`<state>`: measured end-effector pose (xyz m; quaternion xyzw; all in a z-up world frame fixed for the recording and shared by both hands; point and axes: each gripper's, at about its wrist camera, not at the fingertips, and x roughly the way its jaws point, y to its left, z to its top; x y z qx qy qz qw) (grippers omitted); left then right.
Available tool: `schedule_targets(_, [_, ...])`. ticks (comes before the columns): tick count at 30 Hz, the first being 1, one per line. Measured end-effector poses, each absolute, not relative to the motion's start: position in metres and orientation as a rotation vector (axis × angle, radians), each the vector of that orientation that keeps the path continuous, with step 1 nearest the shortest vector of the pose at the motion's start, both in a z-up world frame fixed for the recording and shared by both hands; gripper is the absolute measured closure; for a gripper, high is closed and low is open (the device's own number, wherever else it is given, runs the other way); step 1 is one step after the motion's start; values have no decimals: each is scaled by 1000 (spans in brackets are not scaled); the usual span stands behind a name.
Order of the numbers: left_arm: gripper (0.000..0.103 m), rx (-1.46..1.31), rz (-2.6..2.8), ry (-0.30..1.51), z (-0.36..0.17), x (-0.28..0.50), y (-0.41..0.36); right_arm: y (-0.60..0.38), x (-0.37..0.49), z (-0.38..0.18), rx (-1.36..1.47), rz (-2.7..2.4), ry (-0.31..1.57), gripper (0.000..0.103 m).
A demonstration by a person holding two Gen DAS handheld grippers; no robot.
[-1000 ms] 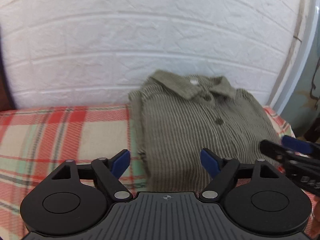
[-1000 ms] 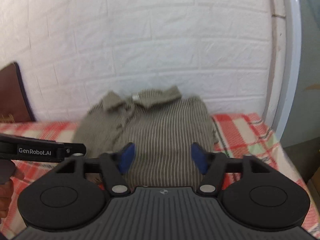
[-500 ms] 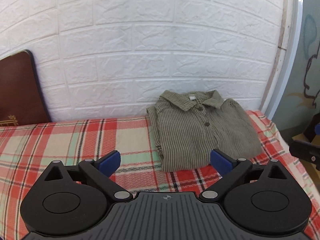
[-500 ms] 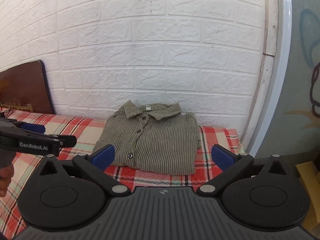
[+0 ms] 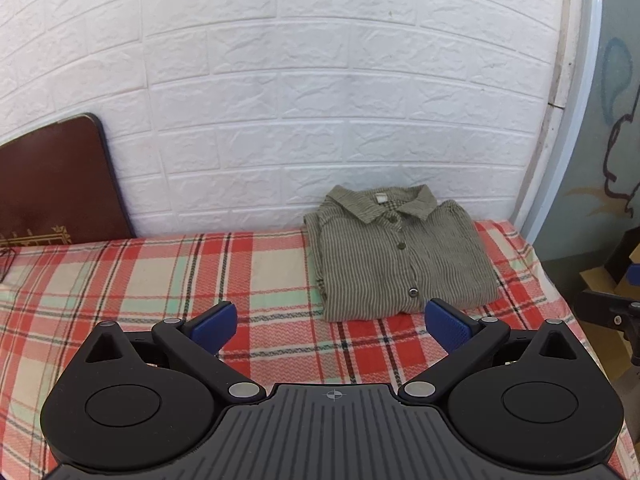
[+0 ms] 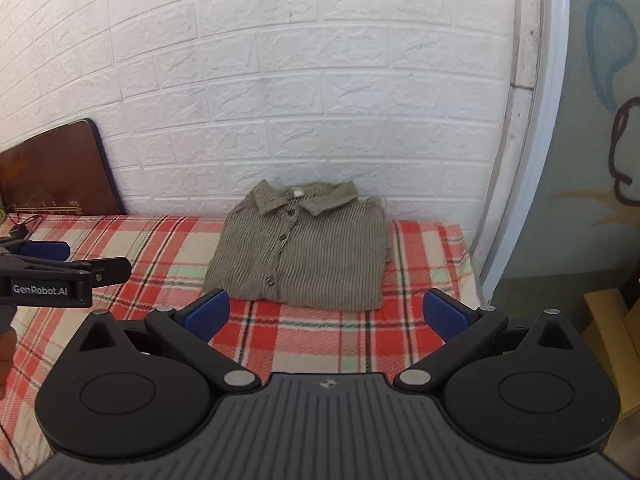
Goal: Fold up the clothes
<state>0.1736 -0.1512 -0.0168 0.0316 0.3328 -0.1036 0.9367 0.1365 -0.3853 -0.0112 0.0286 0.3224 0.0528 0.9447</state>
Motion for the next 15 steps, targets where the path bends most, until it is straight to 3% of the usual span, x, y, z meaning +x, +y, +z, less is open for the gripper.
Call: schedule_targets(15, [0,120,-170,677,-20,163,-173,-374,137,-19,-22,136,764,1])
